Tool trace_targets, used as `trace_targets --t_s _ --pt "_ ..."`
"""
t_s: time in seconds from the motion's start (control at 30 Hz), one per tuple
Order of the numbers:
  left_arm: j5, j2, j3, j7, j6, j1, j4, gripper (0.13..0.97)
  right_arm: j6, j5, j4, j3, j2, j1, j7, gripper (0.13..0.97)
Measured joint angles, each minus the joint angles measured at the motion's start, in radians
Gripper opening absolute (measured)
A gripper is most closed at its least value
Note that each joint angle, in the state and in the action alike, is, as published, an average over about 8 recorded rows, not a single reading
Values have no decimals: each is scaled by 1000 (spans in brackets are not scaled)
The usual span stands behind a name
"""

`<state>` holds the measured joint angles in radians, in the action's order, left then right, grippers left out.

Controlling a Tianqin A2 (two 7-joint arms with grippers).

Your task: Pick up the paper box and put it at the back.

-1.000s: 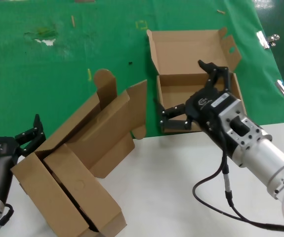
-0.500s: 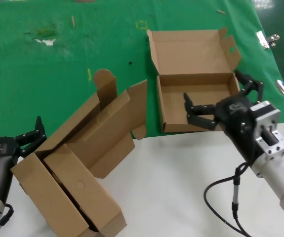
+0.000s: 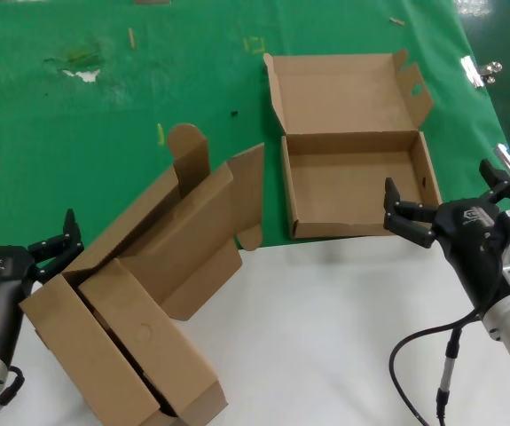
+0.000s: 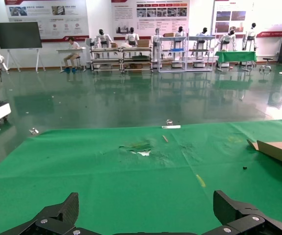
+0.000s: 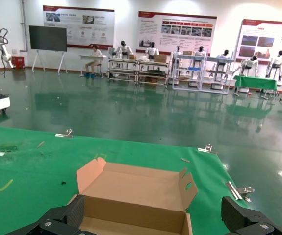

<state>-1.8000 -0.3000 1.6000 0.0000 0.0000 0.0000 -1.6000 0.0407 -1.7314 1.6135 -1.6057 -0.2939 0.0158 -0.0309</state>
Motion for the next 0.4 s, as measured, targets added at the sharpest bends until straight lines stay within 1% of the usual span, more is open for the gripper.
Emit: trace_targets --t_s 0.4 --pt "0 0 0 0 0 0 0 966 -3 -5 -1 0 0 -1 2 966"
